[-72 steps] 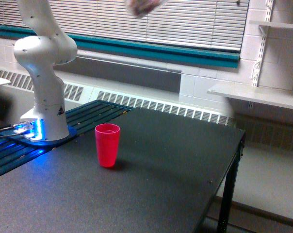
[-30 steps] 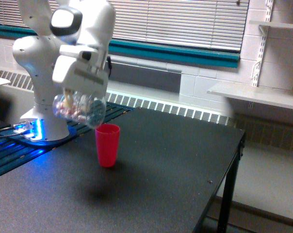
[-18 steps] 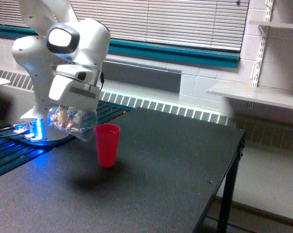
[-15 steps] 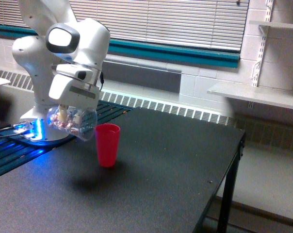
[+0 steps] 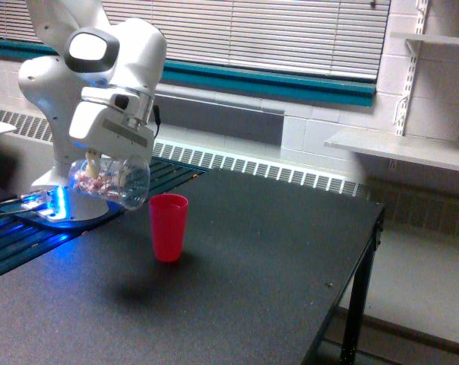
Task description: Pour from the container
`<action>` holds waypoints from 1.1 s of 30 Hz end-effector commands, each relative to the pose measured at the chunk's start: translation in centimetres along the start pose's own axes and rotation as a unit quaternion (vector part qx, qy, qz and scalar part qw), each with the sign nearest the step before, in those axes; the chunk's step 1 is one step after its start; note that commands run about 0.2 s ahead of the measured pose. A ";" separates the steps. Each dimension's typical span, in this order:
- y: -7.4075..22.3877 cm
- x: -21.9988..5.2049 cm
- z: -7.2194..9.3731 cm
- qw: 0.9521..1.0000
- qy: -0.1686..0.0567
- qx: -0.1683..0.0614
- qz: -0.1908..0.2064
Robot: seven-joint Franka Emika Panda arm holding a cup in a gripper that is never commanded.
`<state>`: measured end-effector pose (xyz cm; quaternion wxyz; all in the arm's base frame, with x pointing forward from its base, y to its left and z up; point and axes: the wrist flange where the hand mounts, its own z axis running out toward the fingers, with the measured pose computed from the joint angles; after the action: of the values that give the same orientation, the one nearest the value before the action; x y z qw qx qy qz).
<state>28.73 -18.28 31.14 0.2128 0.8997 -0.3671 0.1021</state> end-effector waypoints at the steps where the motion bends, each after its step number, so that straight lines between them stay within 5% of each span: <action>1: -0.2 -0.5 -0.4 1.000 0.010 0.000 -0.006; 33: -4.2 -3.0 -2.0 0.995 0.027 0.009 -0.096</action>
<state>30.04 -13.65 31.08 0.2221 0.9234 -0.2917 0.1139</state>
